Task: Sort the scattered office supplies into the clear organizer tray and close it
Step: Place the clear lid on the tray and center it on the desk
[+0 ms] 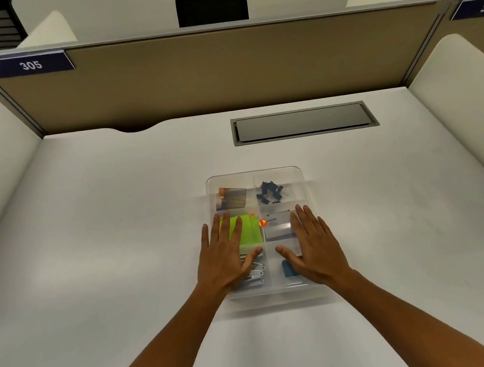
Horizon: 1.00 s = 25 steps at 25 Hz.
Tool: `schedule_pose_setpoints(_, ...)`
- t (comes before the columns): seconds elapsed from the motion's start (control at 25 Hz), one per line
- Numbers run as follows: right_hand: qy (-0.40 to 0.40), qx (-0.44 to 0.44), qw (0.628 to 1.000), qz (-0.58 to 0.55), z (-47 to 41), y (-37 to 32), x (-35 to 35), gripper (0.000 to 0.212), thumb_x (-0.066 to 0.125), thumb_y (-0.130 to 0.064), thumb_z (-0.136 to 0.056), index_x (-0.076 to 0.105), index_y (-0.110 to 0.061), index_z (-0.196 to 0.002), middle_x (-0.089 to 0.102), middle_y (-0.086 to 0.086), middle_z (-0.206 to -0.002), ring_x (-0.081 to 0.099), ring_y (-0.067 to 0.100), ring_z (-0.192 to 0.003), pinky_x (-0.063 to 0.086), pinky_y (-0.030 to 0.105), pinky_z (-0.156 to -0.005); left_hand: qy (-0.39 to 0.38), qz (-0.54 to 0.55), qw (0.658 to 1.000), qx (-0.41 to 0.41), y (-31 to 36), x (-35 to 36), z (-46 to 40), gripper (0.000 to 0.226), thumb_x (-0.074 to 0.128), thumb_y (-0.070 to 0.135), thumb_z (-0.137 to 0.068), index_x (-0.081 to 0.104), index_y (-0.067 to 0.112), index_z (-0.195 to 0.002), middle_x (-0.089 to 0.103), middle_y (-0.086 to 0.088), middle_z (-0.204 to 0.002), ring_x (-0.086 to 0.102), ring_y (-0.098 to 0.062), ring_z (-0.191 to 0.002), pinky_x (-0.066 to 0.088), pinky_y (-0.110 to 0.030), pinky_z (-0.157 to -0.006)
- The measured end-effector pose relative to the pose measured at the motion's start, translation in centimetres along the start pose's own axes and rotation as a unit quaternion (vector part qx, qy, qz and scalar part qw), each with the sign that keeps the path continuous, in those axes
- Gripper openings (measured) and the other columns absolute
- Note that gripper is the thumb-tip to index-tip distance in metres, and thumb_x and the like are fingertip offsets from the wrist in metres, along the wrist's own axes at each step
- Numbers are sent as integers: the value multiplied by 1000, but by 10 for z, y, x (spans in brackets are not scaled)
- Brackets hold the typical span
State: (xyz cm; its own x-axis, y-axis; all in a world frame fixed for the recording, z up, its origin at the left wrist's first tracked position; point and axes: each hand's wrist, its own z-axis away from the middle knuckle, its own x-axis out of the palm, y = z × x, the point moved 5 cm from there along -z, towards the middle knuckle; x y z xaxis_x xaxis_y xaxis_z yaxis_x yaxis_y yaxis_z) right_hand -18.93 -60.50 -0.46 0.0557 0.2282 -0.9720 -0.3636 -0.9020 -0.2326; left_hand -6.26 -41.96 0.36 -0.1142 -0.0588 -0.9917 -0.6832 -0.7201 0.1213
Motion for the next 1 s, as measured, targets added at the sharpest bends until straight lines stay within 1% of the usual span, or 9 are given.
schedule_pose_setpoints(0.12,6,6,1000,-7,0,1,1,90,15,-79,-88,-2,-22,-155,-8,-3,-163,-11,14,-149,2,38,-121,3,-4,1000,-4,1,-1,0,89,8,81,-83,7,27,-154,-5,-2,-163,-11,-25,-149,-4,-53,-120)
schedule_pose_setpoints(0.24,8,9,1000,-11,0,0,1,89,13,-79,-87,0,-23,-155,-7,-4,-162,-9,14,-149,2,39,-122,4,3,1000,-2,1,-2,0,89,9,80,-83,9,27,-154,-1,-3,-163,-9,-26,-150,-3,-54,-120)
schedule_pose_setpoints(0.56,4,18,1000,-24,-3,-1,-2,94,5,-82,-82,2,-24,-155,0,-2,-164,1,20,-151,6,40,-121,9,14,1000,-2,-1,-2,-5,89,7,82,-82,10,29,-153,1,-1,-163,-6,-25,-150,-2,-53,-120)
schedule_pose_setpoints(0.76,-2,16,1000,-17,-12,-5,-10,94,6,-81,-83,8,-21,-155,4,1,-164,2,21,-151,7,39,-120,22,17,1000,5,-3,-7,-12,90,8,80,-81,19,26,-152,10,-3,-163,2,-27,-150,-1,-51,-120)
schedule_pose_setpoints(0.88,-13,14,1000,-14,-19,-11,-12,92,11,-79,-85,5,-20,-155,1,2,-164,0,22,-151,4,40,-120,12,7,1000,2,-8,-10,-15,88,8,79,-82,15,27,-153,7,-3,-163,0,-27,-150,-2,-50,-120)
schedule_pose_setpoints(1.0,-29,8,1000,0,-24,-15,-16,87,18,-74,-89,5,-19,-155,0,3,-164,-2,22,-151,6,43,-121,-11,3,1000,-7,-8,-14,-17,84,15,76,-86,11,26,-153,2,-3,-163,-4,-27,-150,-3,-51,-120)
